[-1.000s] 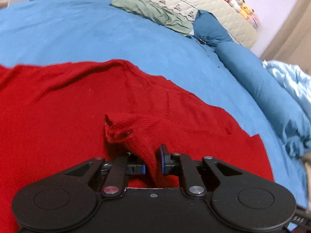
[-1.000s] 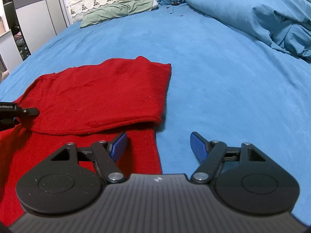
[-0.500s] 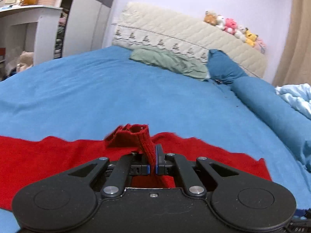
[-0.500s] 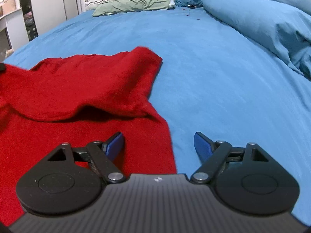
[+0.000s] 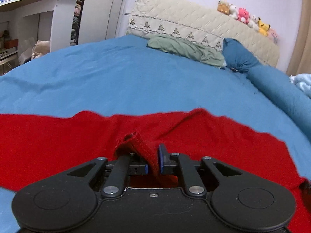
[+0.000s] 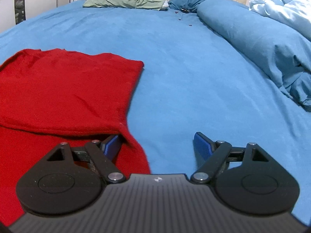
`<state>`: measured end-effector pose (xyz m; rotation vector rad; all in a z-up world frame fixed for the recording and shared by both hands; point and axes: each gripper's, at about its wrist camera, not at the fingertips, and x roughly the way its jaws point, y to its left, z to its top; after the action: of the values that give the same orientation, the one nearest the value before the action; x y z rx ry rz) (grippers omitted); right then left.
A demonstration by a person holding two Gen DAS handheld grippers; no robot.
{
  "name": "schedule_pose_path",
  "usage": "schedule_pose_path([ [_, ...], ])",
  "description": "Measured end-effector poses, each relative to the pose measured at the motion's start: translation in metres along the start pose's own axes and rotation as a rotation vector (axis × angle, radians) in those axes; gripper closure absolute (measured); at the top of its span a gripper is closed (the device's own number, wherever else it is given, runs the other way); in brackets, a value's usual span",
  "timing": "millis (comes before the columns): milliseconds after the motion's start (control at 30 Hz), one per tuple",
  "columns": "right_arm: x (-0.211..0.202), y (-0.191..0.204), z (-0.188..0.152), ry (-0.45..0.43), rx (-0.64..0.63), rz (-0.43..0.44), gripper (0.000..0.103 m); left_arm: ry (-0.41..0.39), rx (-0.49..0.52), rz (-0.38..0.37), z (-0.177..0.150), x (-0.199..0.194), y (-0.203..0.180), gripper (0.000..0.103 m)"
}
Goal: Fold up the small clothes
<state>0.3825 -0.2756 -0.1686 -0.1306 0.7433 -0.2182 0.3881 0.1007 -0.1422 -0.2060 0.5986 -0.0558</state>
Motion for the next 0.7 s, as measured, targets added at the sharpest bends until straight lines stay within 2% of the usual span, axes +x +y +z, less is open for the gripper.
schedule_pose_path([
  [33,0.000,-0.001,0.000,0.002,-0.005,-0.006,0.007,0.010,0.007,0.022,-0.003,-0.002,0.003,0.074],
  [67,-0.001,-0.003,-0.001,0.007,-0.010,-0.016,0.007,0.029,0.012,0.065,-0.006,-0.003,0.006,0.069],
  [133,-0.002,-0.006,-0.001,0.018,-0.003,-0.014,0.007,0.071,0.018,0.126,-0.012,-0.009,0.014,0.068],
  [200,-0.008,-0.006,0.002,0.025,0.000,-0.020,0.007,0.087,-0.011,0.101,-0.013,-0.019,0.020,0.063],
  [267,-0.015,-0.001,0.004,0.006,-0.022,-0.007,0.006,0.068,-0.046,0.063,-0.009,-0.029,0.027,0.034],
  [400,-0.026,0.007,0.007,-0.023,-0.017,0.013,0.006,0.009,-0.061,0.063,0.016,-0.025,0.031,0.033],
  [500,-0.034,0.012,0.011,-0.051,0.023,0.029,0.006,0.066,-0.052,0.024,0.031,-0.001,0.030,0.041],
  [533,-0.036,0.014,0.012,-0.061,0.027,0.033,0.006,0.092,-0.039,0.015,0.031,0.006,0.029,0.049],
  [567,-0.039,0.017,0.013,-0.066,0.025,0.035,0.006,0.126,-0.014,0.013,0.030,0.015,0.026,0.066],
  [633,-0.040,0.022,0.017,-0.072,0.022,0.041,0.006,0.164,0.050,0.022,0.022,0.022,0.017,0.095],
  [700,-0.041,0.024,0.019,-0.076,0.022,0.043,0.006,0.121,0.119,0.042,0.015,0.014,0.010,0.095],
])
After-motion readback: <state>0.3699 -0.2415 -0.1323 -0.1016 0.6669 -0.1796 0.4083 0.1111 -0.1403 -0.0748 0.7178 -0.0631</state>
